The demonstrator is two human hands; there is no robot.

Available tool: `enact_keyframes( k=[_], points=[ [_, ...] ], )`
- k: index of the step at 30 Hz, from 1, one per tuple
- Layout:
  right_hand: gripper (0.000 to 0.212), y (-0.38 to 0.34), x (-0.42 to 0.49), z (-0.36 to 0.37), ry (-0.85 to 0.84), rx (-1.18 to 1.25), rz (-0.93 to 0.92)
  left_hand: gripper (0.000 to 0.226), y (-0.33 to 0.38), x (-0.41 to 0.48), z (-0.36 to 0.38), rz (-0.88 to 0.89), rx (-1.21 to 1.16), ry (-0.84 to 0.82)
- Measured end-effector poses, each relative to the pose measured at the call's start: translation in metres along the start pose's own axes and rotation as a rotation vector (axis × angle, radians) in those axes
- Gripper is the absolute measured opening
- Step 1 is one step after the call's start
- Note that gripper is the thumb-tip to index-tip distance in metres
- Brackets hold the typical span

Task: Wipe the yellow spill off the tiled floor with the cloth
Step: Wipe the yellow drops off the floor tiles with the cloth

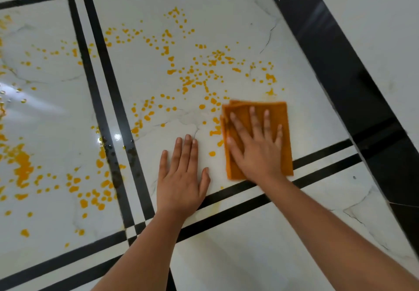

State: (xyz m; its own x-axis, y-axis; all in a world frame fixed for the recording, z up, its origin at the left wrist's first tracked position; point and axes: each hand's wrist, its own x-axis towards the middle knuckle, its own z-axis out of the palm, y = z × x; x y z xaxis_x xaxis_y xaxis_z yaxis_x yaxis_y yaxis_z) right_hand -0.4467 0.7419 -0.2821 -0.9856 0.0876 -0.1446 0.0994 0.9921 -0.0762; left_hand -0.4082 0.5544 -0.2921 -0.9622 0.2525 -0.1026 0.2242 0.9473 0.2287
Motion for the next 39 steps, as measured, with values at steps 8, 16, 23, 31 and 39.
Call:
enact_keyframes(
  k=[8,16,23,31,39],
  points=[
    [0.06,0.027,0.038,-0.01,-0.025,0.026,0.113,0.065,-0.001,0.002,0.0,0.008,-0.018,0.003],
    [0.054,0.043,-0.06,0.004,0.027,-0.038,-0.26,0.065,-0.001,0.002,0.0,0.006,-0.024,0.008],
    [0.057,-0.004,-0.001,0.002,0.049,-0.011,-0.098,0.065,0.0,0.0,0.0,-0.003,-0.018,-0.008],
    [0.058,0.007,0.026,-0.001,0.047,0.014,-0.038,0.065,-0.001,0.001,0.001,0.003,-0.014,-0.001],
    [0.057,0.026,-0.049,0.007,0.035,-0.031,-0.325,0.065,0.0,0.001,-0.001,-0.007,-0.013,-0.002]
  ],
)
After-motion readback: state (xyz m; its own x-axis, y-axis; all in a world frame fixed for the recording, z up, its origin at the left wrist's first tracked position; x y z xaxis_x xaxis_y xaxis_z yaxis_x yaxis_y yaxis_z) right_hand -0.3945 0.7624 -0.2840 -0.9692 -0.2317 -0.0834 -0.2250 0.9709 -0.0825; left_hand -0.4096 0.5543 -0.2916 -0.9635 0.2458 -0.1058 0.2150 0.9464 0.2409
